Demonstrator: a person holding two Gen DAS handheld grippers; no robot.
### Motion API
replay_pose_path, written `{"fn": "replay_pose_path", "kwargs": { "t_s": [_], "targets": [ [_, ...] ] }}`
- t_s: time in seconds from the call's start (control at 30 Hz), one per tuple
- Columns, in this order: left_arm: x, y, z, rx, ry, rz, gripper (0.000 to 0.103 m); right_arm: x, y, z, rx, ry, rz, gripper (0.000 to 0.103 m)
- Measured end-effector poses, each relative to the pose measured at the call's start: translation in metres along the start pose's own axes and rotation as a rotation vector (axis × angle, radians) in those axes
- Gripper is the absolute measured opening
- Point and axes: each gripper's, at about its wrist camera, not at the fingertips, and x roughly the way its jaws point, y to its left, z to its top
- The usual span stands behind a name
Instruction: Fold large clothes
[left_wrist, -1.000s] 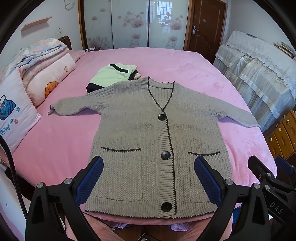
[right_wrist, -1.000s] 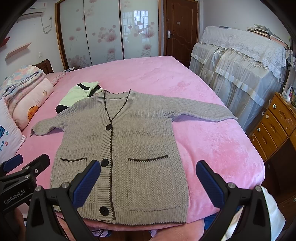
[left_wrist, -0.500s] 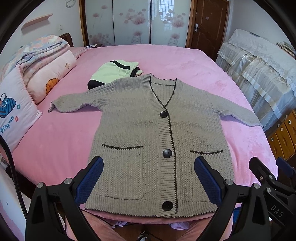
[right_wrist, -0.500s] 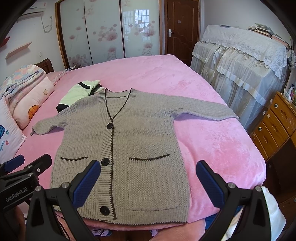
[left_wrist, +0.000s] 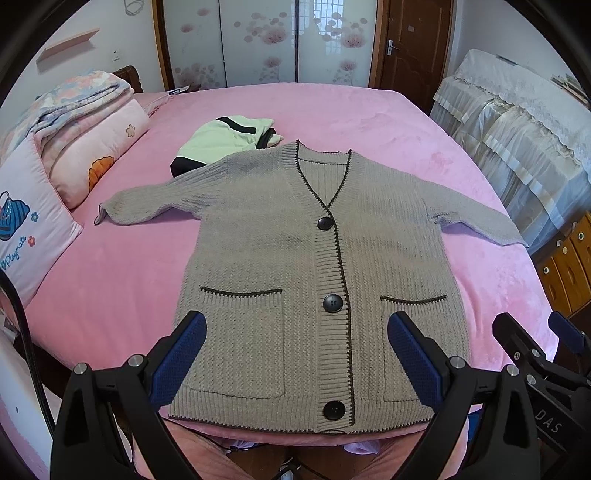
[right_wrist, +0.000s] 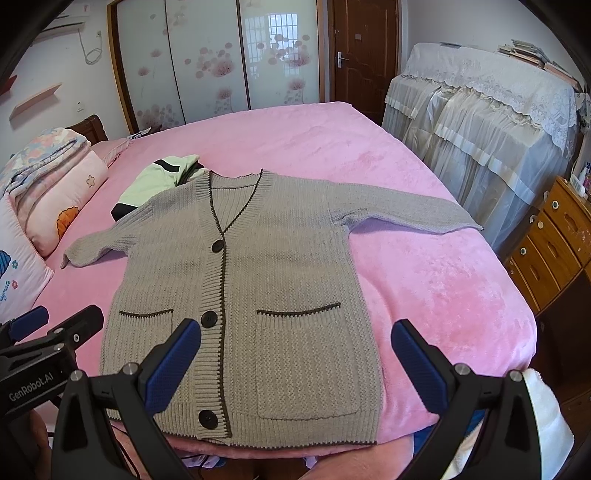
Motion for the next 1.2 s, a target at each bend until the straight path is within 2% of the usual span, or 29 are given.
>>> {"fn": "replay_pose_path", "kwargs": {
  "t_s": [0.3,0.47,0.57,0.7,0.9,1.2],
  "targets": [
    [0.010,-0.012,0.010,0.025,0.010,0.029,0.098,0.016,-0.011,0.003,0.017,0.020,0.014,0.103],
    [0.013,-0.022,0.026,0.049,-0.029,0.068,0.098,0.024,-0.022,0.014,0.021,0.005,0.015,0.103],
    [0.010,-0.031,0.040,0.064,-0.067,0.055,0.098,0.026,-0.032,0.028,0.027,-0.026,0.017,0.103],
    [0.015,-0.045,0.059,0.089,-0.067,0.016,0.098,0.024,-0.049,0.052,0.041,-0.089,0.007,0.103],
    [0.028,-0.078,0.094,0.144,-0.105,-0.002,0.098,0.015,-0.078,0.091,0.036,-0.197,-0.034,0.103],
    [0.048,-0.119,0.149,0.178,-0.168,0.000,0.089,0.011,-0.136,0.142,0.077,-0.313,-0.126,0.103]
  ]
}}
